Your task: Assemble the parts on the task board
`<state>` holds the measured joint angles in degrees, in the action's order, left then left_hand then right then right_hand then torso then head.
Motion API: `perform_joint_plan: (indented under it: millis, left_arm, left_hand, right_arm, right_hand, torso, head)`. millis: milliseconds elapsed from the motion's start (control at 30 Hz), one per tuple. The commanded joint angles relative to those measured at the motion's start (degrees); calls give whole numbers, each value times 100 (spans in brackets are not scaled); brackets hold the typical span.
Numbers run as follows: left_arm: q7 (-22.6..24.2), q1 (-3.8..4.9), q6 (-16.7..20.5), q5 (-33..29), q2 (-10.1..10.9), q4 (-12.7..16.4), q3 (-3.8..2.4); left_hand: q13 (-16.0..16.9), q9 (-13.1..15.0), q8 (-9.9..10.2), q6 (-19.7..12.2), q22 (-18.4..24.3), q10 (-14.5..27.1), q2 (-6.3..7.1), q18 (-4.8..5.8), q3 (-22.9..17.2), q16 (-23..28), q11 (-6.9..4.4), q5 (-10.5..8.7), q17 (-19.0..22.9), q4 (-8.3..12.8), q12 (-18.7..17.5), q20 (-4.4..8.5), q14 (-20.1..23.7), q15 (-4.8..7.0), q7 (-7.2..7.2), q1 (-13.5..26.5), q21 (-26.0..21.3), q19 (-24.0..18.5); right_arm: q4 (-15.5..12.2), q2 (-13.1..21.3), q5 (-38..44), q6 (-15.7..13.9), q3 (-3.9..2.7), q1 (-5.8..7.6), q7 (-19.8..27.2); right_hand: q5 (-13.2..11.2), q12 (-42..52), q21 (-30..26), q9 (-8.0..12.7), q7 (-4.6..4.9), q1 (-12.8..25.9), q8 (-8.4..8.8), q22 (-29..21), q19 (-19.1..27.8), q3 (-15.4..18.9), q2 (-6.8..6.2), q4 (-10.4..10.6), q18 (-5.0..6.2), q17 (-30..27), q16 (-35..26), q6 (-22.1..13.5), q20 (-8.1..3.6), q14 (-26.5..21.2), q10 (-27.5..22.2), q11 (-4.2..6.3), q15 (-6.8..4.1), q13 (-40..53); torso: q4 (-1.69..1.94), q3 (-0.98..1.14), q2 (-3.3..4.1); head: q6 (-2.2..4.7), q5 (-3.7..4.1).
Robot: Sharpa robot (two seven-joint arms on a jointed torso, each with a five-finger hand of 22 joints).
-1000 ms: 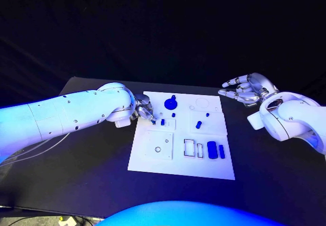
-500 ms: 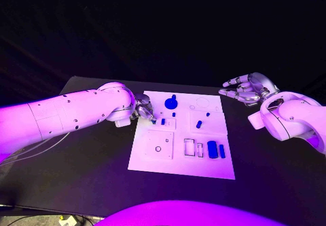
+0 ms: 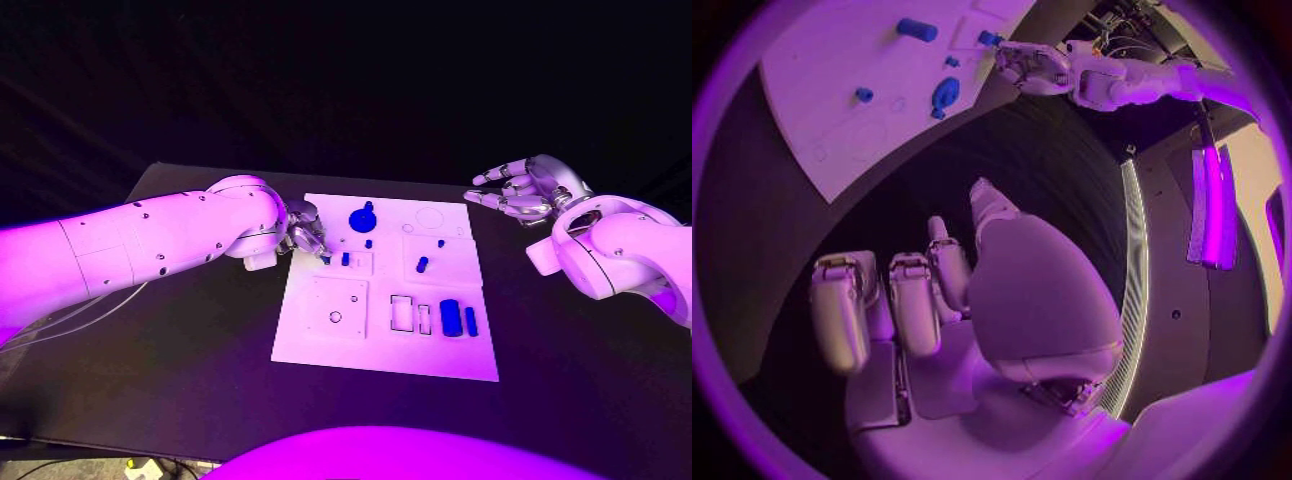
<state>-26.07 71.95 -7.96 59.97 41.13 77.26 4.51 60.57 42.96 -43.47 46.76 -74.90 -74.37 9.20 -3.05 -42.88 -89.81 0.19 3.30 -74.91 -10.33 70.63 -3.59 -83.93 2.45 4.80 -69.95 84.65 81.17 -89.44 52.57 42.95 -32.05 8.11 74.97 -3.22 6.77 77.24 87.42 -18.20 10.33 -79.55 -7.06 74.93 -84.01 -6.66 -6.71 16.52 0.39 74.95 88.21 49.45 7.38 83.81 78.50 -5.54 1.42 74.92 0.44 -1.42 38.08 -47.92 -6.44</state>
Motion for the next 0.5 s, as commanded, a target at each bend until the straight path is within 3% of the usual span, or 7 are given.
perform_joint_plan:
  millis: [33,500]
  left_arm:
    - [-20,-31,-136,57,-14,-3,18]
    - [-8,-32,-193,117,-15,6,18]
  left_hand:
    - [18,8,-25,41,-451,-42,8,37,-902,-19,-2,42,-1509,866,38,0,-607,52,-31,46,26,27]
    - [94,33,-61,83,-474,-109,81,42,-1001,-19,-17,86,-1509,918,94,10,-607,64,-45,97,38,46]
  right_arm:
    - [-2,3,21,58,-1,-4,59]
    - [-4,7,20,61,-1,-5,62]
  right_hand:
    - [39,18,-14,8,2,38,-36,1315,-456,15,7,-15,35,911,-35,-18,-46,475,-19,9,-39,291]
    - [39,18,-14,8,2,38,-36,1315,-456,15,7,-15,35,911,-35,-18,-46,475,-19,9,-39,291]
  torso:
    - [0,2,0]
    - [1,-2,3]
  head:
    - [-1,2]
    - [-10,1]
